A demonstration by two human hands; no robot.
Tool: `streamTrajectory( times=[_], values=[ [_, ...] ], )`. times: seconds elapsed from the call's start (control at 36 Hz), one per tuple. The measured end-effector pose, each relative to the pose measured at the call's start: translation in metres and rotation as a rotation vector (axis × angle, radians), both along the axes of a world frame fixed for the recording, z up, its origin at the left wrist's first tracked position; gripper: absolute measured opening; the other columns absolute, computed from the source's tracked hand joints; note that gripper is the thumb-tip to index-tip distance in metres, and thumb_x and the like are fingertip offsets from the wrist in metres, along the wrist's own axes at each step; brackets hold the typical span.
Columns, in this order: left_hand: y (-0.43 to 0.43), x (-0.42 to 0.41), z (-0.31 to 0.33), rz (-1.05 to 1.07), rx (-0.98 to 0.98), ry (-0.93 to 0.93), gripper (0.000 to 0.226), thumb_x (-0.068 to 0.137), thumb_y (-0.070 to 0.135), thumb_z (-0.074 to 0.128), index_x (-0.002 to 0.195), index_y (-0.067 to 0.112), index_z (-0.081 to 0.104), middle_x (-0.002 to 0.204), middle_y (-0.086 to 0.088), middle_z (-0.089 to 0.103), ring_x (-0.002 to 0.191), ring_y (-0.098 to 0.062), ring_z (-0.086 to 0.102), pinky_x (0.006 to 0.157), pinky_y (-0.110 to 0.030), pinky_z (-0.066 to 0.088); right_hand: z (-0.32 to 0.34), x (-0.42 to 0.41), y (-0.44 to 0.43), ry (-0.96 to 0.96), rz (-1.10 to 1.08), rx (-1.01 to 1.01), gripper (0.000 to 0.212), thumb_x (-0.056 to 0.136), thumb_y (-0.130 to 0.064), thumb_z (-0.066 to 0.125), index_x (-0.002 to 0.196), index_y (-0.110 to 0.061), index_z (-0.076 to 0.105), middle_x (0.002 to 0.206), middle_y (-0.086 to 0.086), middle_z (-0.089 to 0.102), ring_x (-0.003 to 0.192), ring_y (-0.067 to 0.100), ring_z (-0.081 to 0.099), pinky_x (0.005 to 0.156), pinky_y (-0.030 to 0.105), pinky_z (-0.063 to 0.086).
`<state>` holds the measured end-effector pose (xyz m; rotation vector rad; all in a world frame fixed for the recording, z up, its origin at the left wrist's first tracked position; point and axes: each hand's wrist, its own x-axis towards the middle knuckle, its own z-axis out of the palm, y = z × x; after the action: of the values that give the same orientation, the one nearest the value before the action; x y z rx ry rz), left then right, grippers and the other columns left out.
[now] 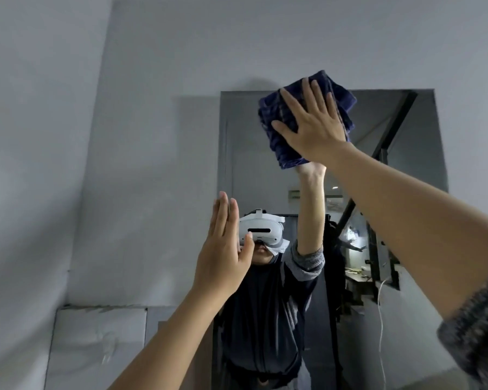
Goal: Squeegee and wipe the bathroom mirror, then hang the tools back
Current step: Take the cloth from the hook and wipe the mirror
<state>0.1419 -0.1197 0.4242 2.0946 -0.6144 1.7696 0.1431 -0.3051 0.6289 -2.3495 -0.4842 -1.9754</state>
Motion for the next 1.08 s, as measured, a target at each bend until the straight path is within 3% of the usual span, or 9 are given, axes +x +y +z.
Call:
streamTrajectory(
  times=[0.31, 0.5, 0.61, 0.72, 0.89, 1.08],
  values=[
    [-0.006, 0.006, -0.002, 0.043, -0.063, 0.016, 0.065, 0.091, 0.035, 0.029, 0.147, 0.009, 0.009, 0.157, -0.004, 0.001, 0.143, -0.008, -0.007, 0.109, -0.007, -0.005, -0.029, 0.001, -0.113, 0.062, -0.016, 0.366, 0.068, 0.090, -0.064, 0.023, 0.148, -0.034, 0.004, 0.158, 0.007, -0.009, 0.145, 0.019, -0.012, 0.117, 0.038, -0.009],
    [-0.009, 0.002, -0.012, 0.064, -0.052, 0.030, 0.066, 0.091, 0.039, 0.027, 0.146, 0.006, 0.012, 0.157, -0.008, 0.003, 0.143, -0.012, -0.007, 0.114, -0.015, -0.004, -0.057, 0.002, -0.103, 0.035, 0.060, 0.689, 0.067, 0.091, -0.059, 0.030, 0.148, -0.030, 0.010, 0.158, 0.010, -0.003, 0.145, 0.024, -0.007, 0.117, 0.042, -0.007],
    [-0.011, -0.004, -0.023, 0.039, -0.057, 0.075, 0.068, 0.090, 0.042, 0.028, 0.146, 0.007, 0.010, 0.157, -0.005, -0.001, 0.143, -0.013, -0.007, 0.116, -0.028, 0.006, -0.083, 0.002, -0.069, 0.041, 0.081, 0.889, 0.067, 0.091, -0.055, 0.033, 0.148, -0.028, 0.011, 0.158, 0.012, -0.002, 0.145, 0.026, -0.006, 0.116, 0.045, -0.006],
    [-0.011, -0.007, -0.032, 0.030, -0.064, 0.119, 0.067, 0.092, 0.036, 0.036, 0.147, 0.009, 0.008, 0.157, -0.004, -0.003, 0.143, -0.014, -0.009, 0.117, -0.037, 0.012, -0.109, 0.004, -0.029, 0.034, 0.096, 0.877, 0.067, 0.091, -0.055, 0.034, 0.148, -0.029, 0.009, 0.158, 0.012, -0.004, 0.145, 0.025, -0.007, 0.115, 0.043, -0.009],
    [-0.008, -0.007, -0.043, 0.056, 0.007, 0.140, 0.069, 0.094, 0.033, 0.041, 0.146, 0.009, 0.003, 0.155, -0.007, -0.005, 0.144, -0.018, -0.007, 0.117, -0.033, 0.005, -0.106, 0.002, 0.022, 0.030, 0.134, 0.849, 0.069, 0.091, -0.055, 0.034, 0.149, -0.028, 0.008, 0.157, 0.013, -0.006, 0.145, 0.026, -0.009, 0.114, 0.046, -0.010],
    [-0.003, -0.009, -0.064, 0.042, 0.036, 0.151, 0.073, 0.093, 0.027, 0.049, 0.147, 0.011, 0.003, 0.156, -0.006, -0.004, 0.144, -0.016, -0.006, 0.116, -0.032, 0.007, -0.091, -0.002, 0.072, 0.046, 0.095, 0.415, 0.067, 0.093, -0.055, 0.028, 0.149, -0.027, 0.003, 0.157, 0.016, -0.009, 0.144, 0.029, -0.011, 0.113, 0.047, -0.012]
  ],
)
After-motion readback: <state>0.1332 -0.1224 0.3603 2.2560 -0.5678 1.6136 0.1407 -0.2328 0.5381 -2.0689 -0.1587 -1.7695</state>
